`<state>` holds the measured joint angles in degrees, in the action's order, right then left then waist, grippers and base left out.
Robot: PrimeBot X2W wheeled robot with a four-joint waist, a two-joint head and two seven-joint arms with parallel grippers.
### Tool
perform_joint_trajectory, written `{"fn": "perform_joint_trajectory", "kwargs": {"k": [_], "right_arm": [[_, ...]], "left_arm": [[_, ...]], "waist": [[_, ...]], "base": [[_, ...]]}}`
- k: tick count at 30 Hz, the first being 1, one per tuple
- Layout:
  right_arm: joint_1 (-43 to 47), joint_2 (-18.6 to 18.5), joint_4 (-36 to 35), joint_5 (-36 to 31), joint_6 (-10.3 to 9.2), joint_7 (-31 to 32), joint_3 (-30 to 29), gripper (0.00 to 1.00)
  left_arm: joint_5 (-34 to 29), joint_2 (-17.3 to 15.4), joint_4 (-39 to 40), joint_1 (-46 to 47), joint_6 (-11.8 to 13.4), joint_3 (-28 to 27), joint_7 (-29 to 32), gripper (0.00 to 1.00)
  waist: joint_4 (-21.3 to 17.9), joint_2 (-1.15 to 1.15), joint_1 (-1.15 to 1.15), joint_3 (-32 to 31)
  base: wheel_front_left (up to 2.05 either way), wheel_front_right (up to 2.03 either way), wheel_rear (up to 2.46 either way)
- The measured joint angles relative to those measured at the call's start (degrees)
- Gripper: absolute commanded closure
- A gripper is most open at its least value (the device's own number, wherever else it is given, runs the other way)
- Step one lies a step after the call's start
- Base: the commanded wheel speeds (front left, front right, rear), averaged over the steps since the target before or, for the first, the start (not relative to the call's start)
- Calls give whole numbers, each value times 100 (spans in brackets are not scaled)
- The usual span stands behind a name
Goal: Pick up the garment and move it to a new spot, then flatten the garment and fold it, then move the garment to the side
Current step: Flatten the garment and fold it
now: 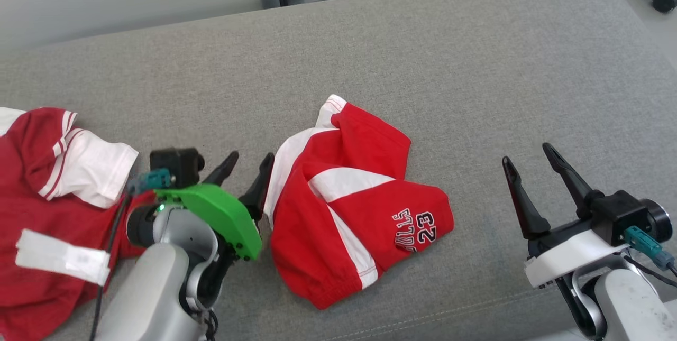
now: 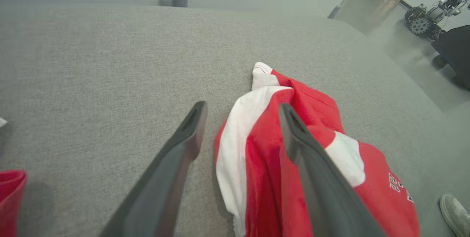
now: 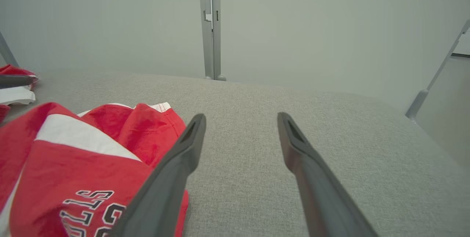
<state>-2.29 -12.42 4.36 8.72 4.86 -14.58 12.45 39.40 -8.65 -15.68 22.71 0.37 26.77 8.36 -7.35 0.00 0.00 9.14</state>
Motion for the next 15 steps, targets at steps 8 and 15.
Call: {"fn": "perform_joint_trajectory", "kwargs": {"k": [8, 15], "right_arm": [[419, -62, -129, 0, -42, 0, -116, 0], [420, -63, -272, -1, -40, 0, -116, 0]], "left_arm": [[572, 520, 615, -1595, 342, 219, -177, 0], [1325, 475, 1454, -2256, 342, 385, 297, 0]], "waist": [[272, 0, 0, -279], [410, 0, 0, -188]], "base": [[0, 0, 0], [0, 0, 0]]}}
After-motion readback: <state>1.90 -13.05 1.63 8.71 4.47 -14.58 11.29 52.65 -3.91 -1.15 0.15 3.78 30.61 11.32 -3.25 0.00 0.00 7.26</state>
